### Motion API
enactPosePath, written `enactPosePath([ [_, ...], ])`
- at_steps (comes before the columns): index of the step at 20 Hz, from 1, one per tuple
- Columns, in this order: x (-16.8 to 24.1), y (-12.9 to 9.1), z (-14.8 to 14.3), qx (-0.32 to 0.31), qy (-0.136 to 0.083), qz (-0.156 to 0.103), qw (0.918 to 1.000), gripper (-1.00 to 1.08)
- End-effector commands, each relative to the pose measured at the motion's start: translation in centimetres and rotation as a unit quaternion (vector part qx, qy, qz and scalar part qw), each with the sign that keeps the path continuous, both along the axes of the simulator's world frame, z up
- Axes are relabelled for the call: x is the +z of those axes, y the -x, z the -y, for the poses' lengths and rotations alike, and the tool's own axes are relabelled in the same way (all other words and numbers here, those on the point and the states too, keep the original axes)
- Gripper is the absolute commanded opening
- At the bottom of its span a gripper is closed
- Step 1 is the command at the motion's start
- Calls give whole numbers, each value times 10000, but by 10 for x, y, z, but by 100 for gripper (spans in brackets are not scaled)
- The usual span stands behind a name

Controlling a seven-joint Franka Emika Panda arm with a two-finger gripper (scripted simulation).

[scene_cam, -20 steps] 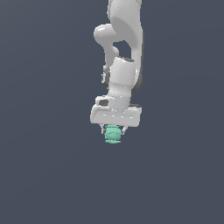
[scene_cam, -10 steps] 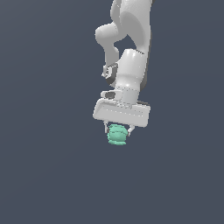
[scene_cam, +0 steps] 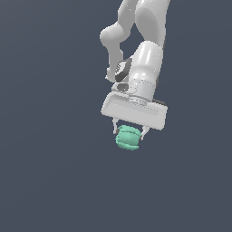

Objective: Pick up the object and move it to a goal position.

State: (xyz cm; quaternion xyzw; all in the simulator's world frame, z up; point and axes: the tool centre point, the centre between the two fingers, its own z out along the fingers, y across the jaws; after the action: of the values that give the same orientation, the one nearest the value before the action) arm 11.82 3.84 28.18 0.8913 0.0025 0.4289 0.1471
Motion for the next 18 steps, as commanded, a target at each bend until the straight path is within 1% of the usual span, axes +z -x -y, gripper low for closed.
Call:
enactPosePath([
  [1, 16, -4, -5, -57, 51, 235, 9997, -100],
  [8, 65, -14, -22, -247, 207, 940, 9950, -100],
  [13, 99, -17, -35, -395, 323, 1450, 9881, -100],
  [18, 126, -17, -45, -526, 419, 1854, 9804, -100],
])
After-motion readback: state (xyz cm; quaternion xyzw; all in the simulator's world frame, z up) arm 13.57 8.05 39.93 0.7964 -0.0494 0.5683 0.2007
